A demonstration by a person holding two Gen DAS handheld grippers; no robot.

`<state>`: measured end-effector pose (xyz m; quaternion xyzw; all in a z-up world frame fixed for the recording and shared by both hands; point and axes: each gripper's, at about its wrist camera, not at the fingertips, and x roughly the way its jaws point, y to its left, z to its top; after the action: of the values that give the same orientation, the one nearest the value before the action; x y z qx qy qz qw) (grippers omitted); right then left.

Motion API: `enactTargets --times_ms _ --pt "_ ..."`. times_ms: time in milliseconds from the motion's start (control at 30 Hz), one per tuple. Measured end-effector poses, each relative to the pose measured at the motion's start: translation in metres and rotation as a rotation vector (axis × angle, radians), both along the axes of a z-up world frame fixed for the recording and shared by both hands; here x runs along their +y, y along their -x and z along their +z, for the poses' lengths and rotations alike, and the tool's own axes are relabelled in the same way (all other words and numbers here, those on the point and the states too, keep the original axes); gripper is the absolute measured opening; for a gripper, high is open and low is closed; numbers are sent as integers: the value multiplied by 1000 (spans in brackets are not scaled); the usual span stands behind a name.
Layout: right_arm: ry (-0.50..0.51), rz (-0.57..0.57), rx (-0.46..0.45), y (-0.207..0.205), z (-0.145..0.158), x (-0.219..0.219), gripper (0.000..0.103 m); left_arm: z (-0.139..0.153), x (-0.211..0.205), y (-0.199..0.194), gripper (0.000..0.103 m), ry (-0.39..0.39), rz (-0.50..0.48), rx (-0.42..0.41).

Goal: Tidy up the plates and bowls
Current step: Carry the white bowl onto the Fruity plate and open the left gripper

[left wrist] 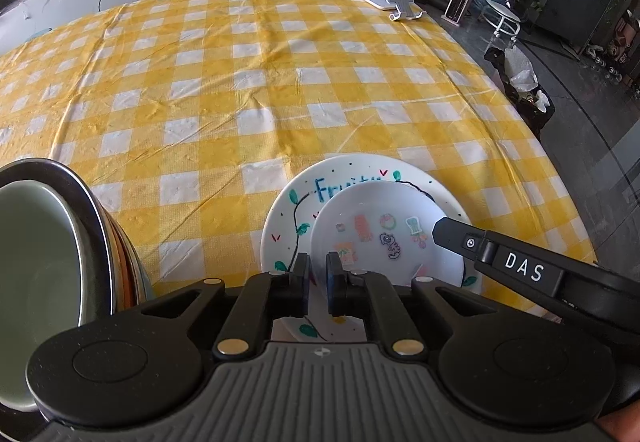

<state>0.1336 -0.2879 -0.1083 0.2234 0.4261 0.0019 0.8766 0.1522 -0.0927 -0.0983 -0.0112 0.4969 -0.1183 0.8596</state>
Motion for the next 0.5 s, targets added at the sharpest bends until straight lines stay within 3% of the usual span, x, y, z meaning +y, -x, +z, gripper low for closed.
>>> enactTargets --times_ms 133,200,267,433,500 --pt "14 2 -5 1 1 1 4 0 0 1 13 4 -4 -5" --pt "-2 -7 -14 3 2 -1 9 2 0 2 23 13 -9 -13" --pt "-20 -15 -32 5 3 -4 17 5 0 4 28 23 -14 -20" --pt "-35 -31 -76 10 9 -9 23 19 3 8 41 47 -21 -42" --pt "-33 -48 -86 12 11 -12 32 27 4 10 45 55 -28 -53"
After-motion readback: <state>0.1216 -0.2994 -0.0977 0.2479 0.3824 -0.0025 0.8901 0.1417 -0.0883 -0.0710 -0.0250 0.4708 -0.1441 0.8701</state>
